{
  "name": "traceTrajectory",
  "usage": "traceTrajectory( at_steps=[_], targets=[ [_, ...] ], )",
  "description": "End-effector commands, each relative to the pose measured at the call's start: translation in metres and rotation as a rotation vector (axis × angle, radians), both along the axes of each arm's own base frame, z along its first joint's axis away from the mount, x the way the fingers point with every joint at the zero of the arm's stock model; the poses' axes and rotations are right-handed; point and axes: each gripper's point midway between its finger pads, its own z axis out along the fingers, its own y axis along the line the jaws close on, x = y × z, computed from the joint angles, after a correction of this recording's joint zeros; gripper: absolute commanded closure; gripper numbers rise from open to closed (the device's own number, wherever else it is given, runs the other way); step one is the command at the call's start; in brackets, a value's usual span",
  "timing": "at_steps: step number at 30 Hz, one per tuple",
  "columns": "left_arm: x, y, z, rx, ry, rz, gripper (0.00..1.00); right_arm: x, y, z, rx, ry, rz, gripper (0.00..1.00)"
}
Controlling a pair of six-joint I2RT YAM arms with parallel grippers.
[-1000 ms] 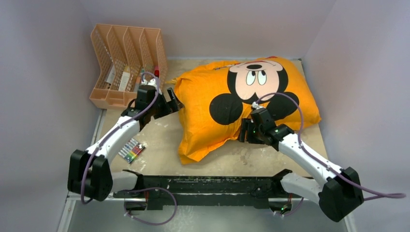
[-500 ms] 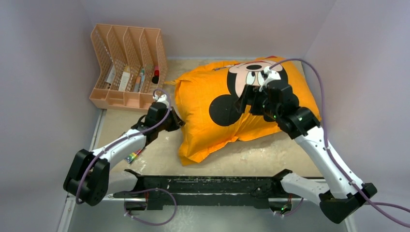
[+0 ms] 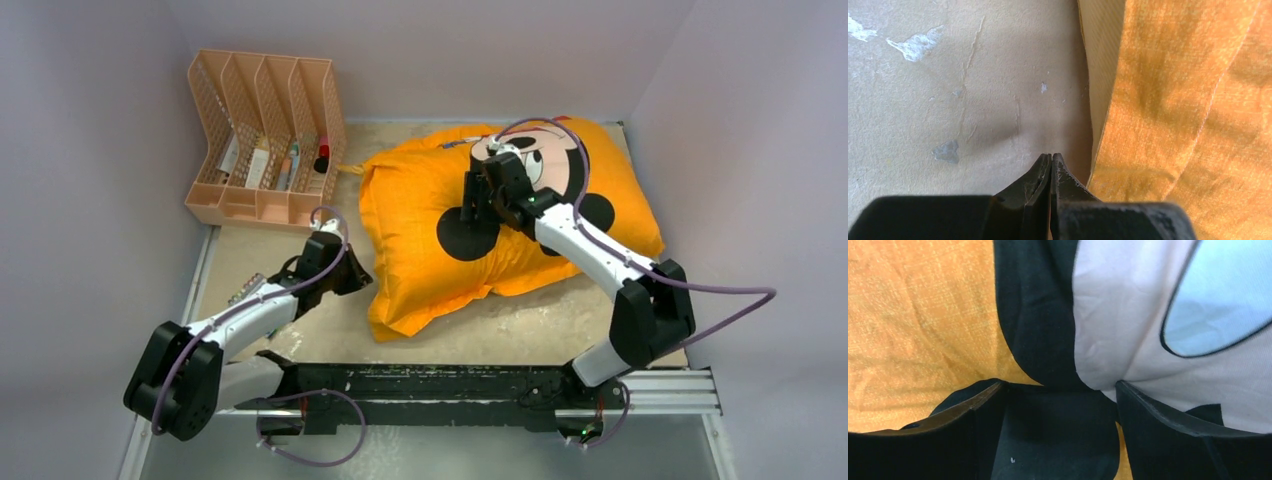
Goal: Remove the pillowcase from the pillow
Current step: Adjust the pillow at the center of the board.
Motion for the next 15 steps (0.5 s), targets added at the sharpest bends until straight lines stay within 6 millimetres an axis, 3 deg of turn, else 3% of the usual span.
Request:
traceTrajectory(
  at_steps=[1, 3, 6, 9, 12, 15],
  targets=[
    [0.016, -0.002, 0.025, -0.027, -0.076, 0.047, 1.0, -0.043, -0.014, -0.087, -0.002, 0.181, -0.078, 0.3],
    [0.021, -0.001, 0.034, -0.027, -0.091, 0.063, 0.96, -0.067, -0.012, -0.112, 0.061, 0.238, -0.083, 0.41],
    [0.03, 0.001, 0.053, -0.019, -0.126, 0.091, 0.5, -0.096, -0.012, -0.129, 0.151, 0.268, -0.089, 0.54],
    [0.05, 0.009, 0.087, 0.012, -0.211, 0.143, 0.26, -0.114, -0.014, -0.133, 0.206, 0.274, -0.1, 0.55],
    [0.083, 0.02, 0.113, 0.114, -0.231, 0.187, 0.18, -0.121, -0.012, -0.13, 0.226, 0.291, -0.086, 0.55],
    [0.128, 0.04, 0.117, 0.197, -0.186, 0.247, 0.18, -0.122, -0.013, -0.127, 0.211, 0.304, -0.088, 0.55]
  ],
)
